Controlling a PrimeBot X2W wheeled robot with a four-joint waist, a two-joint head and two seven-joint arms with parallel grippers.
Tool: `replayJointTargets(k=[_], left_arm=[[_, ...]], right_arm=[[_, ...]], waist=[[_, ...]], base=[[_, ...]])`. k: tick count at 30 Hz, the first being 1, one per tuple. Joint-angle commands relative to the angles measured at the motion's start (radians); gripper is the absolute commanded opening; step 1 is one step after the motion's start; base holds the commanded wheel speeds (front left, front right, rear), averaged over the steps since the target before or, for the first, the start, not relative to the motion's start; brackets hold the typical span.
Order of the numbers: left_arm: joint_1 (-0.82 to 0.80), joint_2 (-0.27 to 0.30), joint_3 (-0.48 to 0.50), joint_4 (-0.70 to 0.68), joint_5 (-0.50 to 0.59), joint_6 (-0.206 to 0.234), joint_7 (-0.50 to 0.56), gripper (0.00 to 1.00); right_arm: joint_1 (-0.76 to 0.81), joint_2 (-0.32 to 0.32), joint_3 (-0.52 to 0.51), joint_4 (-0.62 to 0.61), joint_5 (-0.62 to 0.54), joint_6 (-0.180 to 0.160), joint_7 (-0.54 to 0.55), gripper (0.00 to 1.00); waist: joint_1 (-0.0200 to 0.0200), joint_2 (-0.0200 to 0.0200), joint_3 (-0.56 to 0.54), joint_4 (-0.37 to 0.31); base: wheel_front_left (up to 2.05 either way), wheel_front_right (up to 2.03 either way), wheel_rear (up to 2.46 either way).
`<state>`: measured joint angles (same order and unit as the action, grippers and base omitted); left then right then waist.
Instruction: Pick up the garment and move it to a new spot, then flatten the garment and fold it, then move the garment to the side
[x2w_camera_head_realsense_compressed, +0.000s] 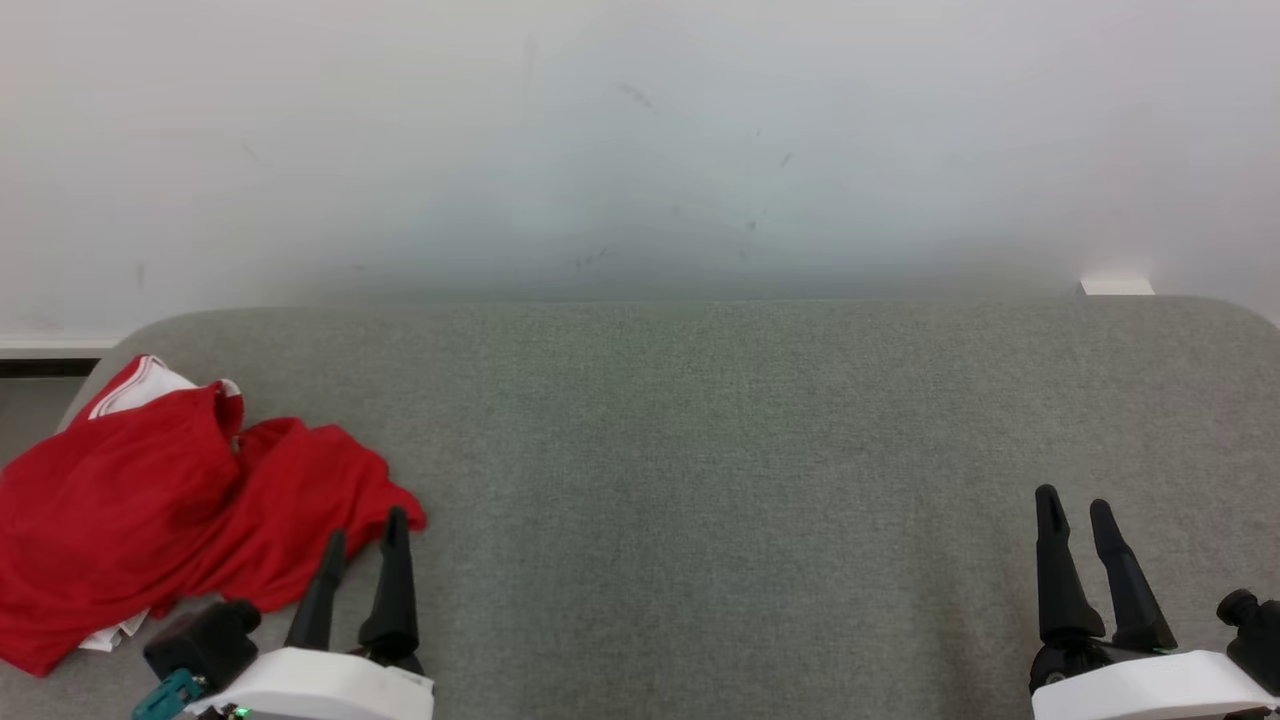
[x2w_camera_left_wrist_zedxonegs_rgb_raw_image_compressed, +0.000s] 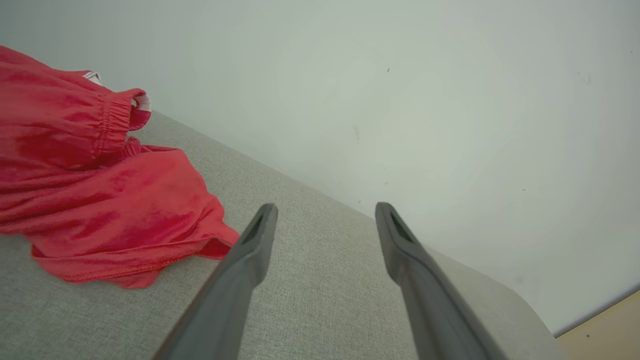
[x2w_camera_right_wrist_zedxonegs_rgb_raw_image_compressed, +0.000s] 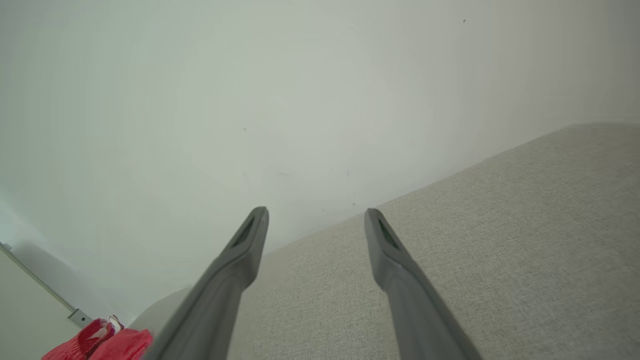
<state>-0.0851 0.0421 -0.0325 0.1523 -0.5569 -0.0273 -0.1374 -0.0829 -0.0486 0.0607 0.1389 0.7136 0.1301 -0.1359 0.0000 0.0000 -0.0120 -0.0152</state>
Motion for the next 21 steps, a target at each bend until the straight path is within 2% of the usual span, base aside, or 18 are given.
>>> replayJointTargets(k=[1,21], left_arm=[[-0.005,0.008,-0.003,-0.004,0.04,0.005,-0.01,1.0],[0.007,0.009,-0.032,0.022,0.223,0.027,-0.06,1.0]], right_arm=[[-0.003,-0.002,0.009,0.0,-0.044,0.001,-0.011,1.0],[-0.008,-0.002,0.038,0.034,-0.232,0.001,-0.061,1.0]], waist=[[0.0,0.0,-0.002,-0.001],[0.0,0.0,-0.01,-0.011]], base=[[0.0,0.0,0.0],[0.0,0.0,0.0]])
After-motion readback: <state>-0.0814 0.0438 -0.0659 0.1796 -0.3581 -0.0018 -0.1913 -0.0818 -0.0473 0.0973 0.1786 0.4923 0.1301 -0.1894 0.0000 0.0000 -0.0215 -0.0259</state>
